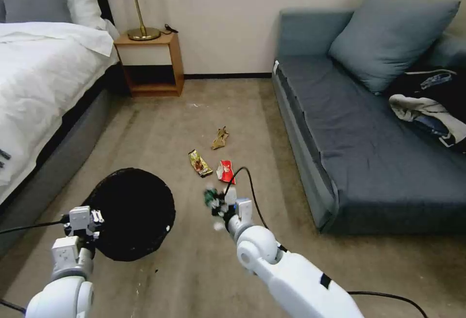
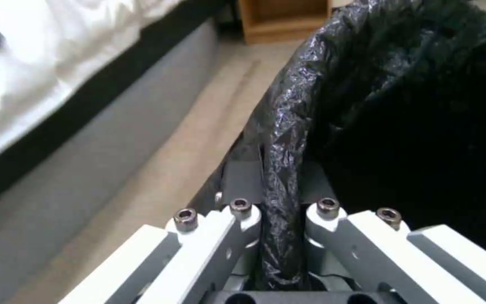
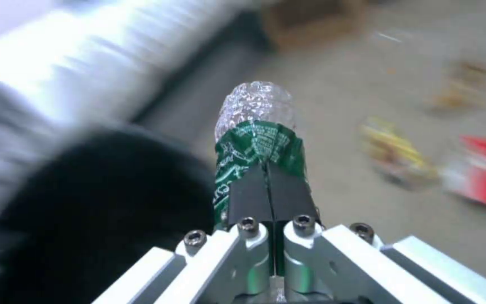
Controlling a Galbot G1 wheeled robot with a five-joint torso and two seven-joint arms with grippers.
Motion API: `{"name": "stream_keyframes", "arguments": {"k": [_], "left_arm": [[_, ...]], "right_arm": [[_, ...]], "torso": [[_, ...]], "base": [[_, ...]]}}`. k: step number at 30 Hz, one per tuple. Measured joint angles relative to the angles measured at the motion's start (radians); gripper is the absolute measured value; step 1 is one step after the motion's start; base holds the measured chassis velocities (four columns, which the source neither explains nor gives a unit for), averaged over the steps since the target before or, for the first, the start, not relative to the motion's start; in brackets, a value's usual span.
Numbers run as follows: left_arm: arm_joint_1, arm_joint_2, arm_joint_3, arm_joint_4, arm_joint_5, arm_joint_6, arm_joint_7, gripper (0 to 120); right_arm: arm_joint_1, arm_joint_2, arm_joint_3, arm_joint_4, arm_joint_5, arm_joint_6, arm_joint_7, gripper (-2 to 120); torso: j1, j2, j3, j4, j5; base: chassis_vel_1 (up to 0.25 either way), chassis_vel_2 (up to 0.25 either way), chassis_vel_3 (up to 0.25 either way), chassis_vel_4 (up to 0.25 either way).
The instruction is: Pick up the trash bin, then pick up the garbage on the floor and place it into the trash bin.
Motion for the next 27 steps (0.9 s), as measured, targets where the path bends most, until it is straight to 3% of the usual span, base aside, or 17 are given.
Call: {"name": "stream_keyframes", "arguments": {"k": [1,5,9,18,26,27], "left_arm": [[0.000,0.000,0.000,0.000,0.000,0.000,0.000,5],[0.002,-0.022,0.009,-0.023,-0.067,0.025,0.015,5],[0.011,-0.031,0.011,-0.046,-0.121,0.046,0.019,5],[0.028,-0.038,0.012,-0.113,-0.198,0.086,0.022,5],[0.021,-0.040,0.013,-0.124,-0.203,0.095,0.022,5],[0.019,-0.040,0.013,-0.122,-0.203,0.095,0.023,5]], "right_arm": [[0.000,0.000,0.000,0.000,0.000,0.000,0.000,0],[0.014,0.003,-0.066,0.003,-0.003,0.137,-0.152,0],[0.019,0.024,-0.095,-0.034,-0.022,0.196,-0.222,0],[0.035,0.058,-0.121,-0.118,-0.053,0.272,-0.225,0],[0.035,0.051,-0.113,-0.124,-0.050,0.276,-0.225,25],[0.032,0.050,-0.109,-0.122,-0.050,0.275,-0.226,34]], "torso": [[0.000,0.000,0.000,0.0000,0.0000],[0.000,0.000,0.000,0.0000,0.0000],[0.000,0.000,0.000,0.0001,-0.0002],[0.000,0.000,0.000,0.0001,-0.0002],[0.000,0.000,0.000,0.0000,-0.0002],[0.000,0.000,0.000,0.0000,-0.0001]], "base": [[0.000,0.000,0.000,0.000],[0.000,0.000,0.000,0.000],[0.000,0.000,0.000,0.000],[0.000,0.000,0.000,0.000],[0.000,0.000,0.000,0.000],[0.000,0.000,0.000,0.000]]}}
